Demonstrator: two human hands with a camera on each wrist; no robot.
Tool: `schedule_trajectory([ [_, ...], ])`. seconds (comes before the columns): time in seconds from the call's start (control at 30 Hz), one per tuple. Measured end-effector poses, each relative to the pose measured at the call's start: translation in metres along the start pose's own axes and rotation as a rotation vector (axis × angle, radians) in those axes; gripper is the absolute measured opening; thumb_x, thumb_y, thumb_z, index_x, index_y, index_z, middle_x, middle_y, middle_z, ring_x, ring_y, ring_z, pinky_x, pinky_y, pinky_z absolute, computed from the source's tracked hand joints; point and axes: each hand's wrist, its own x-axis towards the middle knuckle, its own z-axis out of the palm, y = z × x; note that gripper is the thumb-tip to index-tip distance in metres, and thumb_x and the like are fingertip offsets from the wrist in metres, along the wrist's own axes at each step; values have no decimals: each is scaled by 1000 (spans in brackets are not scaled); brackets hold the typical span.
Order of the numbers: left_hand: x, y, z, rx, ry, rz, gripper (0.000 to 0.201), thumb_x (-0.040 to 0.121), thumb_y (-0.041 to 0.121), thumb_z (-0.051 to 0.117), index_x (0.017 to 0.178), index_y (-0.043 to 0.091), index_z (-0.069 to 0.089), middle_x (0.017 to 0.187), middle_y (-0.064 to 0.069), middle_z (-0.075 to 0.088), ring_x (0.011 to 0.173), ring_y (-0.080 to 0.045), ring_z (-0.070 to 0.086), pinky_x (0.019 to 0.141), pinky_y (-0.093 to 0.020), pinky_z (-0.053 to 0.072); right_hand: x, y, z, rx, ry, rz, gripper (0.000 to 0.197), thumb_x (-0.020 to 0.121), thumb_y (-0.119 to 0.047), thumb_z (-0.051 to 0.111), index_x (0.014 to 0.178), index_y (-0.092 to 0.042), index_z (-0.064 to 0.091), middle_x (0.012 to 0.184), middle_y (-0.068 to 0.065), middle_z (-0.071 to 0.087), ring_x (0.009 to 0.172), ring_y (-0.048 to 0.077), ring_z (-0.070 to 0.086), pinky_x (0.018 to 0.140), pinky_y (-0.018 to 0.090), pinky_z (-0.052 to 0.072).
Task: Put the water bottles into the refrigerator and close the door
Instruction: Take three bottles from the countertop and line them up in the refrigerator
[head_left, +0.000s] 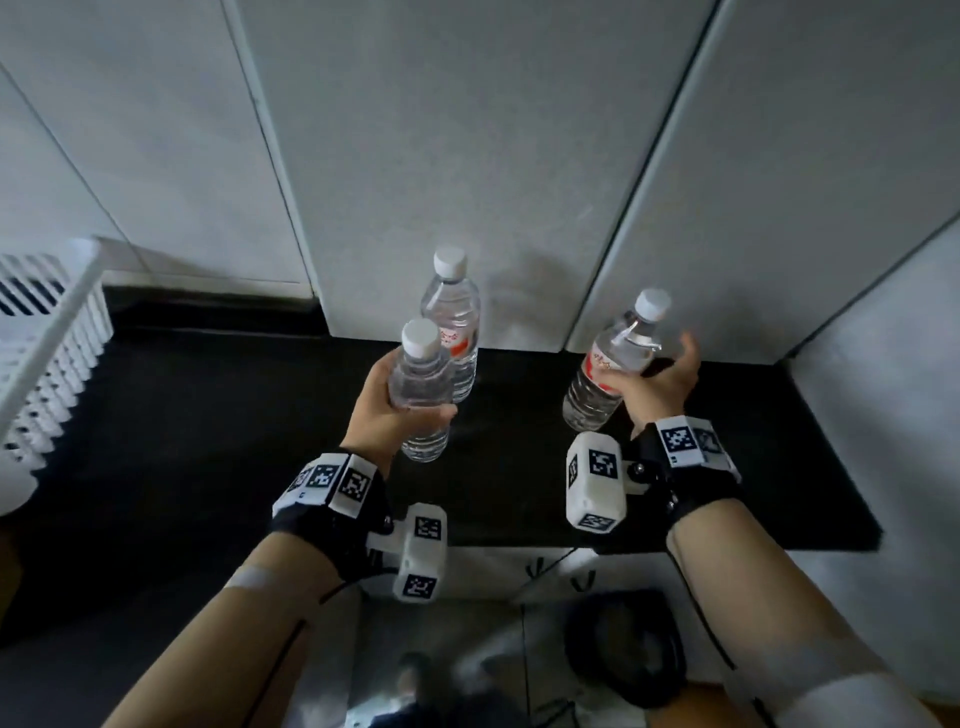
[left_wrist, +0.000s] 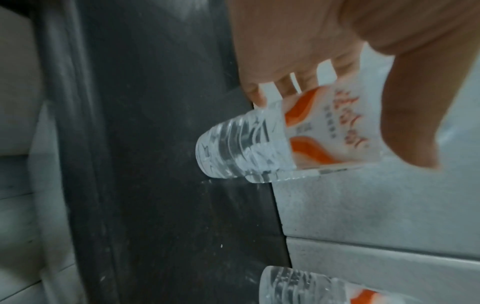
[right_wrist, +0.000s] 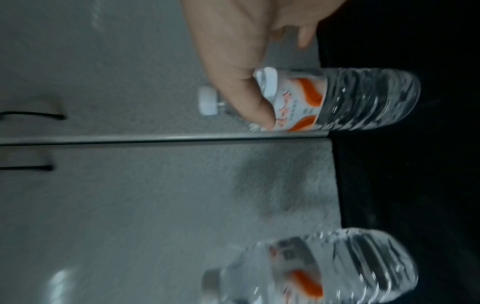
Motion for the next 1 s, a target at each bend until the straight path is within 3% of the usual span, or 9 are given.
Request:
schedule_trajectory([
  [0.1,14,-5,4,35,7,-30,95,34,20,85,121,14,49,114,-7,63,105,-20,64,92,-37,52,23,16,12,10,-161,85,104,50,3,83,137,-13,27,137,13,46,122,28,50,105,50,41],
  [0.2,20,-9,2,71,50,-32,105,32,22,89,127,8,44,123,-15,60,114,-27,59,98,-48,47,37,27,17,-39,-183,79,87,43,-6,87,122,-6,48,121,13,61,109,29,60,98,52,48],
  [0.37,26,-7,-5,-34,35,17,93,46,12,87,126,-2,41,119,-30,56,108,-36,60,91,-47,51,29,20,24,-117,-293,-24,43,53,0,84,87,-16,63,105,9,67,103,29,64,96,46,50],
  [0.43,29,-6,-10,-72,50,40,95,45,13,87,126,-4,39,111,-24,56,101,-32,61,85,-41,51,13,15,34,-66,-408,-44,44,54,7,81,81,-22,61,102,9,66,101,28,64,95,45,49],
  [0.53,35,-2,-18,-74,64,26,107,36,22,91,126,-4,38,105,-12,59,93,-22,63,78,-34,51,-13,11,55,32,-550,-2,54,51,15,78,89,-19,61,98,7,68,94,23,64,94,43,50],
  [0.63,42,2,-24,-18,-31,15,111,32,30,93,122,-7,40,101,-10,61,89,-19,65,76,-32,51,-29,10,74,-9,-702,-46,59,48,13,80,90,-24,59,94,1,68,94,19,65,96,42,48],
  [0.77,50,8,-29,108,-202,-32,100,27,23,91,116,16,46,106,1,67,96,-12,67,83,-30,53,-33,7,87,-44,-826,-79,65,50,12,80,102,-18,56,103,4,68,95,15,65,92,35,50],
  [0.87,60,20,-35,379,-324,-79,117,25,25,84,129,27,29,127,0,50,115,-13,53,94,-29,47,-27,3,86,-98,-896,-90,68,52,9,81,104,-25,53,107,2,66,100,12,63,95,36,49],
  [1.0,80,30,-44,462,-466,-127,127,34,16,85,140,28,15,123,15,45,109,5,47,84,-13,45,-20,0,84,-187,-924,-22,94,54,8,81,129,-18,32,128,0,52,117,12,51,102,33,40],
])
